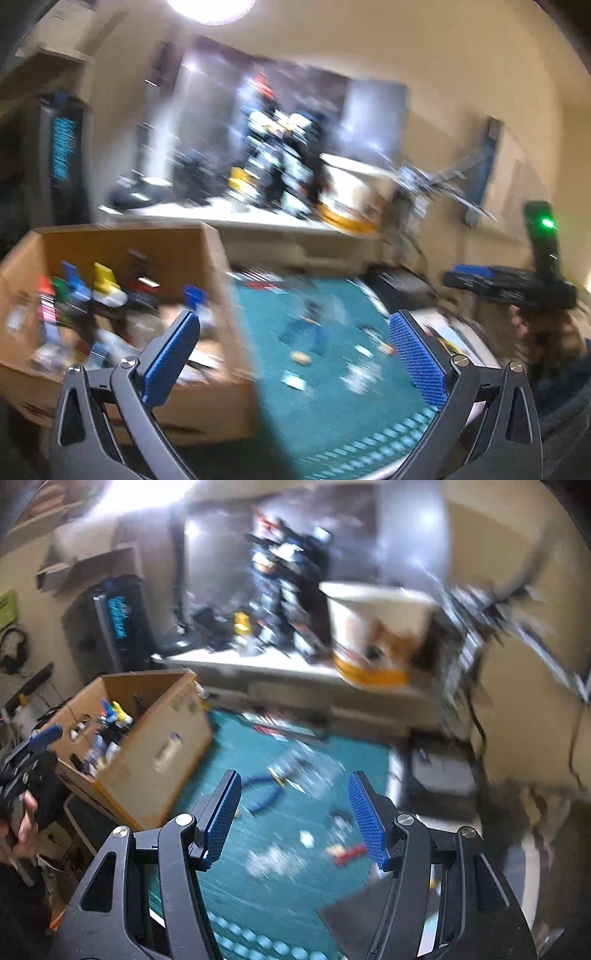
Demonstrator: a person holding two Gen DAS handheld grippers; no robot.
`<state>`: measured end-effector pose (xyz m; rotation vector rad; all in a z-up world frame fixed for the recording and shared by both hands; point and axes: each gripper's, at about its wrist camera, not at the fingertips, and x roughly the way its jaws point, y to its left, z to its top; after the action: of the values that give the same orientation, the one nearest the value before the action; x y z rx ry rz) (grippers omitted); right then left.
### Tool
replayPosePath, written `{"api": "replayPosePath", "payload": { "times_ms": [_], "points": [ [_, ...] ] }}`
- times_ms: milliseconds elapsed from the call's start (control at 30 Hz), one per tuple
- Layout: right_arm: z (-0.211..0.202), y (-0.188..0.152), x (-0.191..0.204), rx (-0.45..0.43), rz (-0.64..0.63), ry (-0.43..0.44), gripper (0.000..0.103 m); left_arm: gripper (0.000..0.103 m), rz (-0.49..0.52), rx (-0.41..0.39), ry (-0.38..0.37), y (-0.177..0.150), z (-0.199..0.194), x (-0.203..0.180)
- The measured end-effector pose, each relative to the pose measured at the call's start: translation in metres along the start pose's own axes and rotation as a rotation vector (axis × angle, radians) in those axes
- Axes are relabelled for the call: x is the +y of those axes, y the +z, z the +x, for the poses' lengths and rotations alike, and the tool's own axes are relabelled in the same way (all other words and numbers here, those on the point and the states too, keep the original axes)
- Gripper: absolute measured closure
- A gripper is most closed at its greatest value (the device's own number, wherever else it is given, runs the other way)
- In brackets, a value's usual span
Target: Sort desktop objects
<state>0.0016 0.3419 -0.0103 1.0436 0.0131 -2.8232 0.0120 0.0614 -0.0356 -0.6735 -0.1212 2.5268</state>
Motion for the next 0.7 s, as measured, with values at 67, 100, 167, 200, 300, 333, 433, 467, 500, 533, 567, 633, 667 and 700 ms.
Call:
{"api": "replayPosePath", "payload": {
  "times_ms": [67, 100, 167, 200, 300, 333, 433, 467, 500, 533, 567, 633, 667, 700],
  "points": [
    [0.004, -0.018, -0.020, 0.028, 0.026, -0.017, 0.047, 0.000, 0.005, 0.035, -0.032, -0.017, 0.020, -0.019],
    [0.007, -0.026, -0.029, 0.042, 0.033, -0.029, 0.047, 0.000, 0.014, 0.056, -0.040, -0.024, 0.030, -0.028],
    [0.014, -0.039, -0.041, 0.065, 0.035, -0.059, 0.050, 0.000, 0.025, 0.108, -0.033, -0.036, 0.051, -0.040],
    [0.018, -0.045, -0.046, 0.075, 0.043, -0.067, 0.052, 0.000, 0.032, 0.130, -0.019, -0.040, 0.061, -0.044],
    [0.029, -0.063, -0.054, 0.088, 0.073, -0.107, 0.054, 0.000, 0.061, 0.168, 0.046, -0.048, 0.085, -0.052],
    [0.032, -0.070, -0.056, 0.087, 0.087, -0.126, 0.054, 0.000, 0.074, 0.171, 0.077, -0.051, 0.092, -0.053],
    [0.040, -0.086, -0.053, 0.084, 0.128, -0.177, 0.054, 0.000, 0.076, 0.179, 0.180, -0.054, 0.110, -0.053],
    [0.042, -0.090, -0.052, 0.082, 0.138, -0.187, 0.054, 0.000, 0.068, 0.182, 0.191, -0.055, 0.114, -0.052],
    [0.045, -0.093, -0.050, 0.081, 0.145, -0.190, 0.054, 0.000, 0.063, 0.183, 0.195, -0.054, 0.116, -0.052],
    [0.047, -0.095, -0.048, 0.080, 0.150, -0.192, 0.054, 0.000, 0.061, 0.176, 0.212, -0.055, 0.117, -0.052],
    [0.049, -0.097, -0.046, 0.077, 0.154, -0.193, 0.054, 0.000, 0.059, 0.169, 0.228, -0.055, 0.117, -0.052],
    [0.052, -0.098, -0.042, 0.075, 0.157, -0.195, 0.054, 0.000, 0.055, 0.157, 0.240, -0.054, 0.116, -0.053],
    [0.052, -0.099, -0.039, 0.072, 0.157, -0.194, 0.054, 0.000, 0.058, 0.147, 0.253, -0.053, 0.115, -0.054],
    [0.053, -0.099, -0.036, 0.069, 0.158, -0.193, 0.054, 0.000, 0.060, 0.138, 0.265, -0.052, 0.113, -0.054]
  ]
}}
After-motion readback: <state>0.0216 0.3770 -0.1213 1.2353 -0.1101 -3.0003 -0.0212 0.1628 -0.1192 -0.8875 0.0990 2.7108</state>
